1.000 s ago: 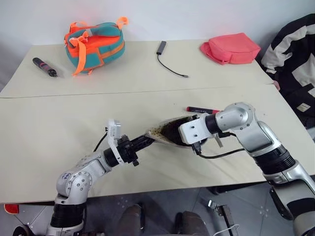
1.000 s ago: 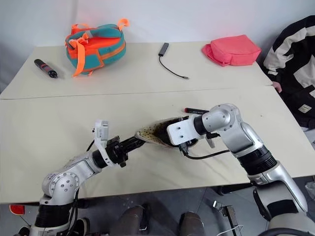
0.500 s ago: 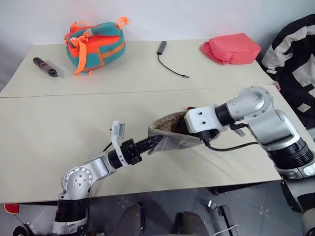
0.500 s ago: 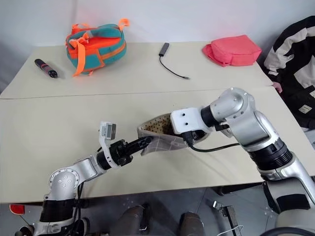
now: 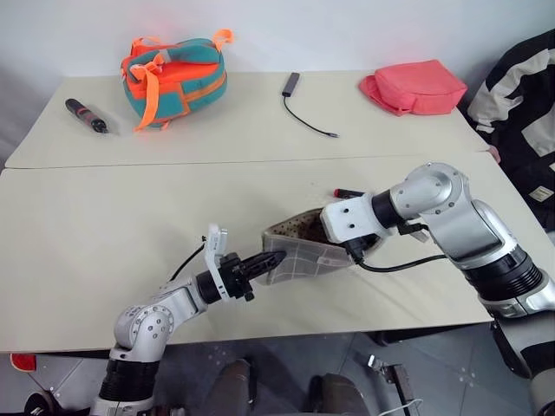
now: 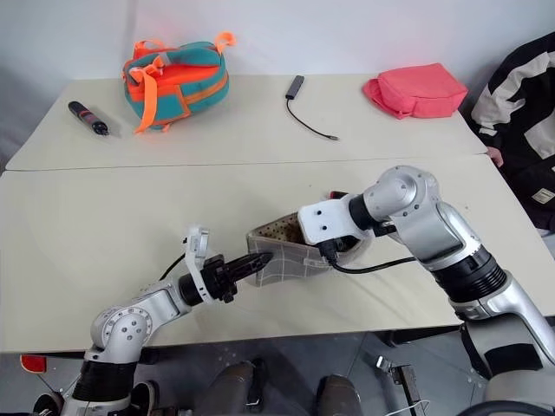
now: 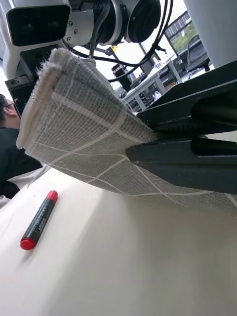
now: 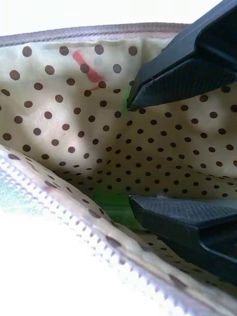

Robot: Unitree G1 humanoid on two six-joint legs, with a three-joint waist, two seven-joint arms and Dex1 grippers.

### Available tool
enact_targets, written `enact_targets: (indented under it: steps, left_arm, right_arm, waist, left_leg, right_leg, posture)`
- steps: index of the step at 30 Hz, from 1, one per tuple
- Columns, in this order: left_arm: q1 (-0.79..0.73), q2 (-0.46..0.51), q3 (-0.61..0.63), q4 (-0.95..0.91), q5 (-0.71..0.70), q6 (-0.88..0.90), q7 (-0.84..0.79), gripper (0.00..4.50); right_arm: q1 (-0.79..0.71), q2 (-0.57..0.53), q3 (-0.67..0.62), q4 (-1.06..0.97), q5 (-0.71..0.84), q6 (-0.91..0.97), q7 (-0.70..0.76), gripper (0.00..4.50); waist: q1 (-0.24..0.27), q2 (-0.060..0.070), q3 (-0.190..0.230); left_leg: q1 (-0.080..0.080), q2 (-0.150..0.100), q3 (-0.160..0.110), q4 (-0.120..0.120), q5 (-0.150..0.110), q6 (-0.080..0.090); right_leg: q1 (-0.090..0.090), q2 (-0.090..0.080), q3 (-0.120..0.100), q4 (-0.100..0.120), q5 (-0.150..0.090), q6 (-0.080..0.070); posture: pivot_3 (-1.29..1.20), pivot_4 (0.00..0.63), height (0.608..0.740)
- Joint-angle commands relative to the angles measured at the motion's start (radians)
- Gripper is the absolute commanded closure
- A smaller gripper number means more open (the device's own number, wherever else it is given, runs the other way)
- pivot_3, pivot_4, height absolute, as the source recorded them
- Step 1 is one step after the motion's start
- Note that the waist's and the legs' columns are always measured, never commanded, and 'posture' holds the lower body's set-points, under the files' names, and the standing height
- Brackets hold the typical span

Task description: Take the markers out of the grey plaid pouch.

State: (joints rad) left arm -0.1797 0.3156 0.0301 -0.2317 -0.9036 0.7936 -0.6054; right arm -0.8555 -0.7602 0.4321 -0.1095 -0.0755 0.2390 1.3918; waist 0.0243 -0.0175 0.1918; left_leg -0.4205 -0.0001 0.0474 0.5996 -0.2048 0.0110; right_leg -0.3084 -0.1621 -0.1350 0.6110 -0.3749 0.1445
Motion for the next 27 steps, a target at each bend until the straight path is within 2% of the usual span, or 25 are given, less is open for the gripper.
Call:
enact_targets:
  steps: [1,3,6,7,17,27]
  left_arm:
    - [-0.015,-0.005,0.012,-0.054,0.005,-0.034,-0.011,4.50]
    - [-0.026,-0.006,0.017,-0.060,0.001,-0.036,-0.008,4.50]
    - [-0.034,-0.007,0.020,-0.066,-0.006,-0.035,-0.007,4.50]
    - [-0.034,-0.003,0.016,-0.068,0.001,-0.040,-0.014,4.50]
    - [-0.029,-0.003,0.011,-0.080,-0.001,-0.035,-0.018,4.50]
    - [-0.021,-0.005,0.003,-0.072,-0.001,-0.031,-0.020,4.50]
  right_arm:
    - [0.000,-0.008,-0.024,-0.021,0.012,0.002,0.007,1.68]
    - [0.005,-0.007,-0.028,-0.030,0.024,0.015,0.012,1.68]
    - [0.015,-0.006,-0.026,-0.031,0.020,0.013,0.002,2.27]
    - [0.017,-0.009,-0.024,-0.030,0.015,0.008,0.001,2.62]
    - [0.035,-0.005,-0.009,-0.017,0.002,0.040,-0.006,2.62]
    - [0.055,0.031,0.063,0.028,-0.084,0.071,-0.037,2.62]
  waist:
    - [0.000,0.000,0.000]
    - [0.000,0.000,0.000]
    - [0.000,0.000,0.000]
    - [0.000,0.000,0.000]
    - [0.000,0.000,0.000]
    - [-0.001,0.000,0.000]
  left_leg:
    - [0.000,0.000,0.000,0.000,0.000,0.000]
    - [0.000,0.000,0.000,0.000,0.000,0.000]
    - [0.000,0.000,0.000,0.000,0.000,0.000]
    - [0.000,0.000,0.000,0.000,0.000,0.000]
    - [0.000,0.000,0.000,0.000,0.000,0.000]
    - [0.000,0.000,0.000,0.000,0.000,0.000]
  right_leg:
    - [0.000,0.000,0.000,0.000,0.000,0.000]
    - [0.000,0.000,0.000,0.000,0.000,0.000]
    - [0.000,0.000,0.000,0.000,0.000,0.000]
    - [0.000,0.000,0.000,0.000,0.000,0.000]
    - [0.000,0.000,0.000,0.000,0.000,0.000]
    - [0.000,0.000,0.000,0.000,0.000,0.000]
  posture:
    - [0.00,0.150,0.740]
    - [0.00,0.150,0.740]
    - [0.00,0.150,0.740]
    - [0.00,0.150,0.740]
    - [0.00,0.150,0.740]
    - [0.00,0.150,0.740]
